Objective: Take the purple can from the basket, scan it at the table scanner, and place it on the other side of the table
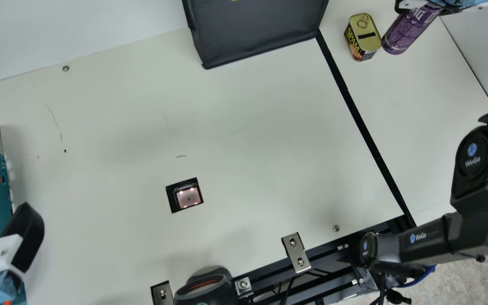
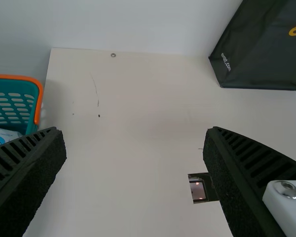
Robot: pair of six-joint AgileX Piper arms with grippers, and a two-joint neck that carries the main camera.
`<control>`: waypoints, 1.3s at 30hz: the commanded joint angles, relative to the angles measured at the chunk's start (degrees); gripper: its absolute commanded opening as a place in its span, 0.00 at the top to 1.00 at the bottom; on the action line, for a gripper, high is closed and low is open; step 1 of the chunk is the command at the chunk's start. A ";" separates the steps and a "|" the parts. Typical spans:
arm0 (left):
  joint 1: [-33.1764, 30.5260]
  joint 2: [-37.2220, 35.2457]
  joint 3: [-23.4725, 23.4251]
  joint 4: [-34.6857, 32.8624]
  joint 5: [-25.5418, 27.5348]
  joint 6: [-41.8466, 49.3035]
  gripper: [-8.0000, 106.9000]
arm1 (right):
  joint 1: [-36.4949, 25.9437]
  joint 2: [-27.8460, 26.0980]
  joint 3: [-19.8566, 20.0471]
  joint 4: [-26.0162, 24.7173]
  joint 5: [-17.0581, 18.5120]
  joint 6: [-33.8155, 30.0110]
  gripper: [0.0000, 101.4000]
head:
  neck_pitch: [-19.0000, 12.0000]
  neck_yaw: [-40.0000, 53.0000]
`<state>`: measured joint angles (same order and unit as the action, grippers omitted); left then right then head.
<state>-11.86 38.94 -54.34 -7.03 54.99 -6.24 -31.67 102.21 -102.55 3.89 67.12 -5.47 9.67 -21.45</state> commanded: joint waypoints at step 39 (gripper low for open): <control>0.00 0.00 0.00 0.00 0.00 0.00 0.15 | -7.20 13.78 -6.09 1.57 -4.45 -10.73 1.00 | -1.75 -0.13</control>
<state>-11.86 38.94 -54.34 -7.03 54.99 -6.24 -38.91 116.07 -108.82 5.55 62.72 -16.01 9.67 -21.45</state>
